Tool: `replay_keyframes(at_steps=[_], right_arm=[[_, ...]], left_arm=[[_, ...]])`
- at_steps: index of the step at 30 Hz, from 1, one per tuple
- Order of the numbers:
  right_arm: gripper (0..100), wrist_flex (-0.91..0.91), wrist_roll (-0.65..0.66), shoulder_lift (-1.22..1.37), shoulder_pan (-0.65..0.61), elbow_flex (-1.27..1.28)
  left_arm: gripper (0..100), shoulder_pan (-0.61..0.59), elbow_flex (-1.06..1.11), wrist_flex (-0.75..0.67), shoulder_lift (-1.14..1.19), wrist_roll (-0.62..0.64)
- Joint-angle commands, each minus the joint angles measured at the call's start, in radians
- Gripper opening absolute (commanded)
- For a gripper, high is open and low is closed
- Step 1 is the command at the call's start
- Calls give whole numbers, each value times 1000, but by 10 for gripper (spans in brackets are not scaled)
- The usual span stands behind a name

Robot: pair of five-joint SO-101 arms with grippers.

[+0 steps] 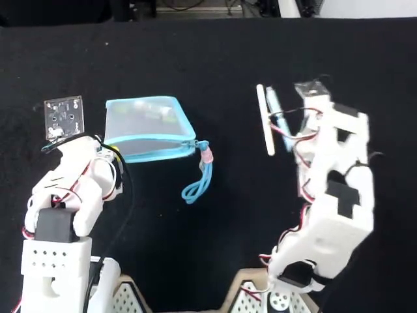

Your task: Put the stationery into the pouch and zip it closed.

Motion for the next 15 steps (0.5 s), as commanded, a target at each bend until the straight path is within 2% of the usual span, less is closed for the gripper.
replay_keyframes(at_steps=[1,7,15], right_arm=[[10,95,8,-41,83,-93],[11,126,9,-44,224,-104],[12,121,9,31,285,-107]], left_arm=[[30,-7,-12,2,-14,3],[30,-7,-12,2,-14,3],[30,-7,-12,2,-14,3]])
